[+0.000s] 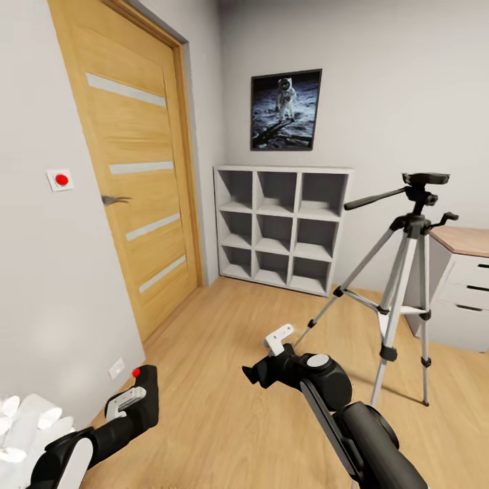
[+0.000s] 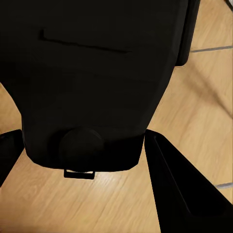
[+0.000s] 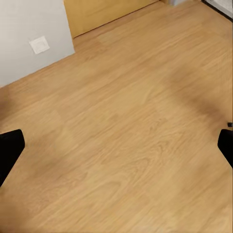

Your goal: Attach the digital camera to the camera tripod in the bedroom.

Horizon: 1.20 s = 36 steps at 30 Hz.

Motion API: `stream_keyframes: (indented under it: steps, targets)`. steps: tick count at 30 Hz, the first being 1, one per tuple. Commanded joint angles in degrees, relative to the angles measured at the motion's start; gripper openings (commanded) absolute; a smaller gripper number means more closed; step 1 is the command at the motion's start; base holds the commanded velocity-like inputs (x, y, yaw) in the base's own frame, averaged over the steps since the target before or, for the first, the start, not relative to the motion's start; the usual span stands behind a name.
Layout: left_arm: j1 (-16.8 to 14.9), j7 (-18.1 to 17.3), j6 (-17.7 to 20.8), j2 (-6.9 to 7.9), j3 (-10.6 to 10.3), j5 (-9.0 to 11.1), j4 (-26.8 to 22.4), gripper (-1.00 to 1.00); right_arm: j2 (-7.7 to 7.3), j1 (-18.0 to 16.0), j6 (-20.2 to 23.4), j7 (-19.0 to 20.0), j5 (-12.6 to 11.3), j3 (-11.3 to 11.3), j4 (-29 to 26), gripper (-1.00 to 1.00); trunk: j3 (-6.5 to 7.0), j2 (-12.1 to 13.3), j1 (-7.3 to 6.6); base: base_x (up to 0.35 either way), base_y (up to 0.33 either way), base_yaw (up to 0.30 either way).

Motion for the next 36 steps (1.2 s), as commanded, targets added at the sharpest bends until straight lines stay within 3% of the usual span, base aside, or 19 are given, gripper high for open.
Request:
stream_keyframes:
  steps: [1,11,36]
  targets:
    - [-0.05,-0.53,0.32,-0.02,0.08,-0.28,-0.03,-1.0,-0.02,-0.04,0.26,0.14,0.12,0.02,-0.06,1.0,-0.08,-0.03,0.0,0.0,0.0,0.284]
    - [-0.05,-0.57,0.3,-0.03,-0.06,-0.53,0.11,-1.0,-0.02,-0.03,0.07,0.15,0.24,-0.1,-0.06,1.0,-0.25,-0.03,0.0,0.165,0.0,0.194]
    - [-0.05,-0.57,0.31,-0.03,-0.17,-0.72,0.13,-1.0,-0.02,-0.04,-0.03,0.15,0.34,-0.29,-0.06,1.0,-0.26,-0.03,0.0,0.333,0.0,0.008]
